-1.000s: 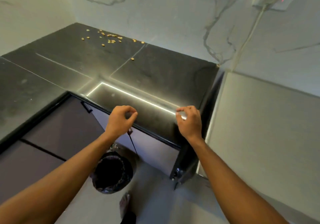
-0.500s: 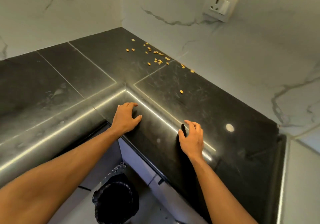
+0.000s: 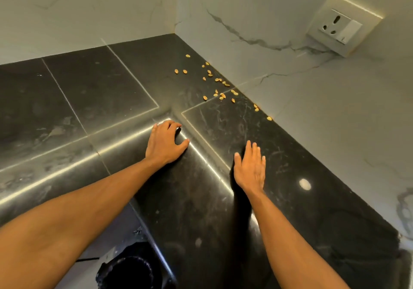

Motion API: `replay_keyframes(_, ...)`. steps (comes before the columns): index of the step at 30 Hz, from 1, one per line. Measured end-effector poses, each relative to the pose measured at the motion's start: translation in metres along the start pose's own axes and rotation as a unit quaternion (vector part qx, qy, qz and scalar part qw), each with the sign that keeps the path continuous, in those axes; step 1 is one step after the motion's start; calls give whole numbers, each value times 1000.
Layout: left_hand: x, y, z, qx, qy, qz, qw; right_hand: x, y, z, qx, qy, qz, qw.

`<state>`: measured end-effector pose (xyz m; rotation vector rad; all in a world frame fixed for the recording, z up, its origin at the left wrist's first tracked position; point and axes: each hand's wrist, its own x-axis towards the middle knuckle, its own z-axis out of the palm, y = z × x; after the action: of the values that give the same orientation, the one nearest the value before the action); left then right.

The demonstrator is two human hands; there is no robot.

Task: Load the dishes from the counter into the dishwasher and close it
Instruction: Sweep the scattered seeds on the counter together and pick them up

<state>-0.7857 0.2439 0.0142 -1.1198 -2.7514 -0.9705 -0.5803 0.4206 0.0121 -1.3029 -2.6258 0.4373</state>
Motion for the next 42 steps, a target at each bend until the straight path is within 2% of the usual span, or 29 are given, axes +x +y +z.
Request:
replay_keyframes(3,29,0,10,30,26,-24,999,37,-24,8,-16,-60,-115,991)
replay_keyframes(5,43,0,12,38,42,-41,998,52,-42,10,56,-94,-177,978)
replay_keyframes(6,52,-1,14,37,46,-52,997,62,-47,11,120,-97,-173,973)
replay_keyframes(8,65,-3,16,43,57,-63,995,87,-43,8,193,-46,-125,972)
replay_keyframes(11,81,-7,22,62,60,-60,995,142,-5,-5,134,77,-22,988)
replay_keyframes(13,91,-9,24,61,70,-65,994,173,16,-14,96,92,30,991)
replay_keyframes(15,101,-8,27,63,78,-79,992,189,22,-12,51,65,58,995)
replay_keyframes(18,111,-10,35,107,42,-83,990,199,6,4,-37,51,44,997)
replay_keyframes(20,113,-10,38,125,11,-83,989,203,-9,10,0,39,39,998)
replay_keyframes(23,113,-10,38,121,9,-87,989,212,-36,21,24,17,-45,999)
replay_keyframes(29,113,-8,36,116,0,-98,988,212,-85,37,46,-5,-144,989)
replay_keyframes(33,112,-8,37,119,-7,-101,988,232,-71,31,62,35,-123,990)
replay_keyframes(37,111,-7,37,123,-8,-107,987,265,-75,27,65,11,-76,995)
replay_keyframes(39,113,-8,37,130,-14,-107,986,274,-87,32,60,-1,-104,993)
replay_keyframes(42,113,-8,37,139,-18,-111,984,277,-106,44,78,-48,-190,977)
